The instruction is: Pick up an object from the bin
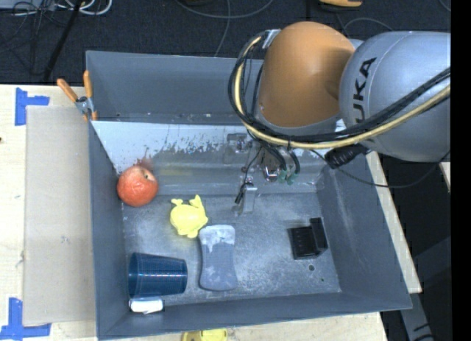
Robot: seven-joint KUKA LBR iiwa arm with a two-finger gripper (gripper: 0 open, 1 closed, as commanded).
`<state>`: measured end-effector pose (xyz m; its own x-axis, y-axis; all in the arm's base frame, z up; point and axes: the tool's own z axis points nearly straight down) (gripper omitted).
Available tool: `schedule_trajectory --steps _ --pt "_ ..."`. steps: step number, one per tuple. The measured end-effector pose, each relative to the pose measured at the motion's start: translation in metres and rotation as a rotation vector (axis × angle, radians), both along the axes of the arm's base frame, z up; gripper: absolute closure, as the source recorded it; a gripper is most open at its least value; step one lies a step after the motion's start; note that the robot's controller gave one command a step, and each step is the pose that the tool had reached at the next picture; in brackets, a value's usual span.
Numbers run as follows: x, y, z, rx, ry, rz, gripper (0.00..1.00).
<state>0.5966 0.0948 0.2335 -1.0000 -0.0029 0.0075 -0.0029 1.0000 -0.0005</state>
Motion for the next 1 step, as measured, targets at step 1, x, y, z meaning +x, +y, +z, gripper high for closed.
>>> schedule_trajectory --steps 1 --pt "0.0013 -0.0005 0.0050 0.001 -0.008 -0.002 0.00"
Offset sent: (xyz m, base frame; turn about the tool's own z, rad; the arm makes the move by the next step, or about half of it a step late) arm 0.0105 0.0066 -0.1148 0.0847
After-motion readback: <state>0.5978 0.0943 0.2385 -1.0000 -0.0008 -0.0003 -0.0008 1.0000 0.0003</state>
